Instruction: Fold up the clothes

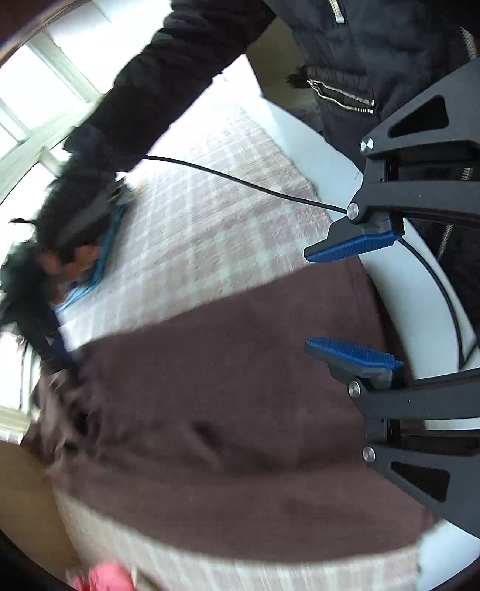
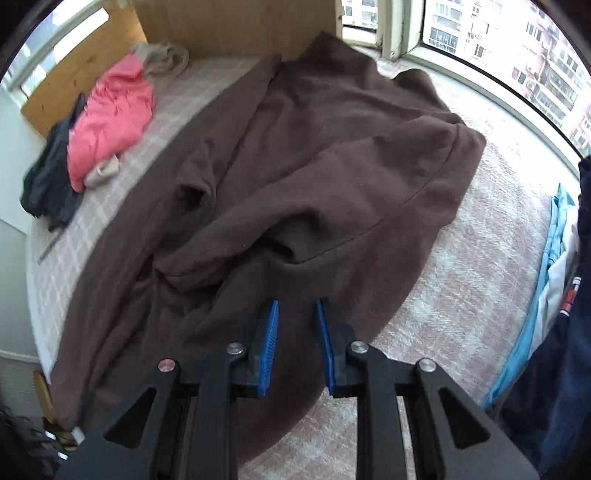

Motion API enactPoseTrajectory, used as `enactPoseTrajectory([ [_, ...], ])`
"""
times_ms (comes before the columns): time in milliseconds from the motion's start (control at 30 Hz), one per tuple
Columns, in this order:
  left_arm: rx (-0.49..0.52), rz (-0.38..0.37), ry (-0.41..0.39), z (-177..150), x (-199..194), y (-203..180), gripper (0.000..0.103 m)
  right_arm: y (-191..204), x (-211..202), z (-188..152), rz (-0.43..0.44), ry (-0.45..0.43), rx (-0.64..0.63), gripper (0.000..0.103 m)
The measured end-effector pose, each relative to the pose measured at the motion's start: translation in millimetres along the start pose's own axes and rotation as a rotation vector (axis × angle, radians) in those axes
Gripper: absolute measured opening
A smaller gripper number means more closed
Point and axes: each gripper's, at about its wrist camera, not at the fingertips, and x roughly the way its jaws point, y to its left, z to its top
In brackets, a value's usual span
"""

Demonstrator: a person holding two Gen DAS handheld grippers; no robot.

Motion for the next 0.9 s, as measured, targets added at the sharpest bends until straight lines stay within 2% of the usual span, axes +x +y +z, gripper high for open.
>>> enactPoseTrajectory([
  [33, 0.0, 0.041, -0.015, -3, -16, 8, 0.04, 5, -4, -2, -0.02, 0.003, -0.015, 0.022],
  [67, 0.007, 0.088, -0.024, -6, -30, 17, 0.04, 11, -15, -9, -0.001, -0.012, -0.013, 0.021],
  [167, 0.029, 0.212, -0.045, -14, -71, 44, 0.04, 33, -54, -41, 0.114, -0.074, 0.014, 0.021],
  [300, 0.069, 0.252, -0.02, -17, -90, 84, 0.04, 81, -92, -115, 0.205, -0.106, 0.041, 0.021],
  [400, 0.112, 0.191, 0.009, -10, -74, 105, 0.04, 129, -90, -166, 0.235, -0.097, 0.087, 0.021],
  [467, 0.175, 0.14, 0.02, -7, -60, 109, 0.04, 159, -79, -188, 0.202, -0.073, 0.104, 0.021],
  [533, 0.224, 0.073, 0.035, -8, -47, 109, 0.04, 180, -65, -205, 0.176, -0.011, 0.135, 0.022],
  [567, 0.239, 0.037, 0.053, -10, -41, 109, 0.04, 189, -65, -212, 0.144, -0.025, 0.131, 0.022],
  [633, 0.295, 0.0, 0.111, -21, -25, 106, 0.04, 196, -68, -219, 0.093, -0.02, 0.119, 0.022],
  [733, 0.366, -0.012, 0.121, -29, -28, 100, 0.04, 191, -81, -215, 0.05, 0.048, 0.233, 0.021],
  [800, 0.43, -0.045, 0.09, -30, -44, 94, 0.04, 198, -97, -214, 0.039, -0.007, 0.275, 0.021],
  [900, 0.501, -0.071, 0.077, -27, -48, 87, 0.041, 215, -105, -202, 0.088, -0.078, 0.307, 0.021],
])
